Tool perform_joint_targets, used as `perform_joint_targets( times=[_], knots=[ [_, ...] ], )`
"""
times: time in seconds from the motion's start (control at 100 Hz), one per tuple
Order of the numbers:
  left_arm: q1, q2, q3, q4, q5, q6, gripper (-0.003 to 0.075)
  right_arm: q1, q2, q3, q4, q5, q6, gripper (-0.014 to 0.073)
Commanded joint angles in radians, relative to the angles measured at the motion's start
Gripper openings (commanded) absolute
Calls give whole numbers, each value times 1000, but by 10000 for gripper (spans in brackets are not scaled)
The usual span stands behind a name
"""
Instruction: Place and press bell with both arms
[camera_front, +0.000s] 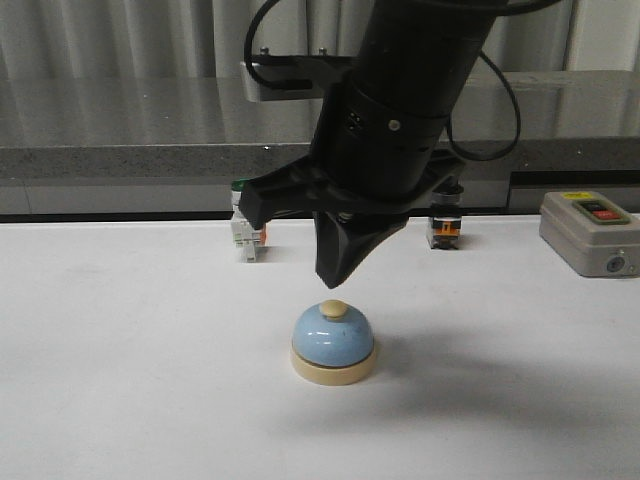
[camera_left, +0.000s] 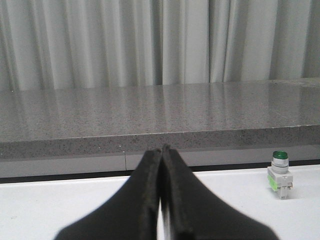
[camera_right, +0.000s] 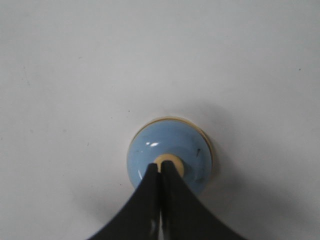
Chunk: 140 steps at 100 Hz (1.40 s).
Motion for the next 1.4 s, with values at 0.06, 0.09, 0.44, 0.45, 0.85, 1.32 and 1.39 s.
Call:
perform_joint_targets(
  times=[0.06, 0.09, 0.44, 0.45, 0.85, 1.32, 1.39],
  knots=[
    [2, -30, 42, -3, -76, -8, -20, 0, -37, -33, 1, -36, -2, -69],
    [2, -30, 42, -3, -76, -8, -20, 0, -36, -33, 1, -38, -2, -69],
    [2, -30, 42, -3, -76, -8, -20, 0, 30, -33, 1, -27, -2, -69],
    [2, -30, 42, -3, -76, -8, -20, 0, 32, -33, 1, -24, -2, -69],
    [2, -30, 42, -3, -76, -8, -20, -1, -69, -33, 1, 32, -2, -69],
    [2, -30, 42, -3, -76, -8, -20, -30, -310, -30, -173, 86, 103, -60],
    [2, -30, 42, -3, -76, -8, -20, -54, -335, -22, -202, 96, 118, -60]
  ],
)
